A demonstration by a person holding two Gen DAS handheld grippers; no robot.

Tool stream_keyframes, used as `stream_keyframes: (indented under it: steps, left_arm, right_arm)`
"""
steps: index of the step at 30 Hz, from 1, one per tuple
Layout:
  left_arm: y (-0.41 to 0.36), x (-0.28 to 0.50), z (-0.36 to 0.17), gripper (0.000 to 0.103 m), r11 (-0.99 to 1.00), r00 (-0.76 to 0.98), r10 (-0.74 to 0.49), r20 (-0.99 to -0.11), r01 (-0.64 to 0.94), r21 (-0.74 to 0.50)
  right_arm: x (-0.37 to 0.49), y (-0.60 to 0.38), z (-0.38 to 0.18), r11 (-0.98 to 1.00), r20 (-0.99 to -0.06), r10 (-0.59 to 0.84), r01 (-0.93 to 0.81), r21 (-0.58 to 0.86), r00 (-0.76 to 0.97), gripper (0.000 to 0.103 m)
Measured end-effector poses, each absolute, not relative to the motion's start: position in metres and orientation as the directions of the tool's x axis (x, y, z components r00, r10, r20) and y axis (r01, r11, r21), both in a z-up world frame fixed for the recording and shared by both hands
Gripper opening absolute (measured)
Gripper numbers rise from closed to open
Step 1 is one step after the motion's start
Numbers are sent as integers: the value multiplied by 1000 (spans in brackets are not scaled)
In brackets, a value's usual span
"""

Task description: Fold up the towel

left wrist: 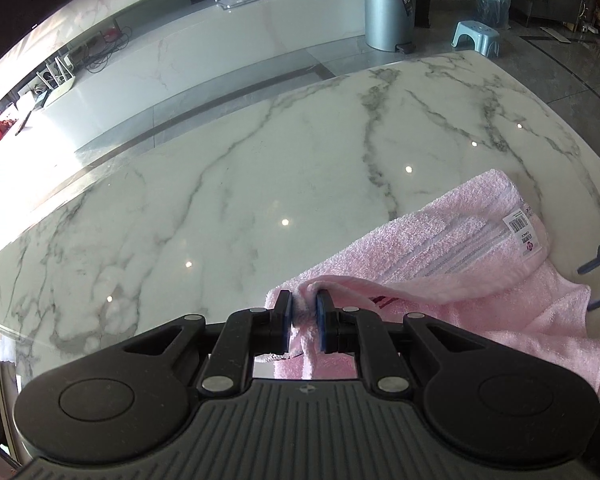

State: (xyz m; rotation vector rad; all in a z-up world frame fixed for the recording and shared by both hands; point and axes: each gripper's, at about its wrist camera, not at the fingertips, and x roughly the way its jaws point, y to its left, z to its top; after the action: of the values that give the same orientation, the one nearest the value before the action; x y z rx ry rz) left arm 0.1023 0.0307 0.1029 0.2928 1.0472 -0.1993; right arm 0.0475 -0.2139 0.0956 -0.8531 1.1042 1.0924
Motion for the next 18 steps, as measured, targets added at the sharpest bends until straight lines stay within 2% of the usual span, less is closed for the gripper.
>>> stream_keyframes:
  steps: [6, 12, 14, 15, 17, 18]
  left_arm:
    - [34, 99, 106, 11, 946, 482, -18, -876, 292, 142]
    - [43, 93, 111, 11, 950, 485, -9, -875, 276, 143]
    - [45, 91, 112, 11, 951, 486, -9, -874, 275, 144]
    - [46, 90, 113, 12, 951, 487, -9, -873, 274, 143]
    - [49, 88, 114, 12, 952, 490, -12, -871, 271, 139]
    - [51, 88, 114, 12, 953, 490, -13, -871, 270, 138]
  right_arm:
    - [3, -196, 79, 114, -974, 223, -994, -4, 30, 31]
    - [-15, -177, 72, 170, -952, 307, -983, 63, -8, 36]
    - [-18, -172, 66, 178, -955, 297, -983, 51, 4, 35]
    - [-19, -170, 63, 182, -956, 292, -982, 46, 10, 31]
    - [-18, -173, 65, 194, -959, 282, -980, 42, 14, 14]
    - [-17, -175, 66, 199, -961, 278, -979, 42, 16, 14]
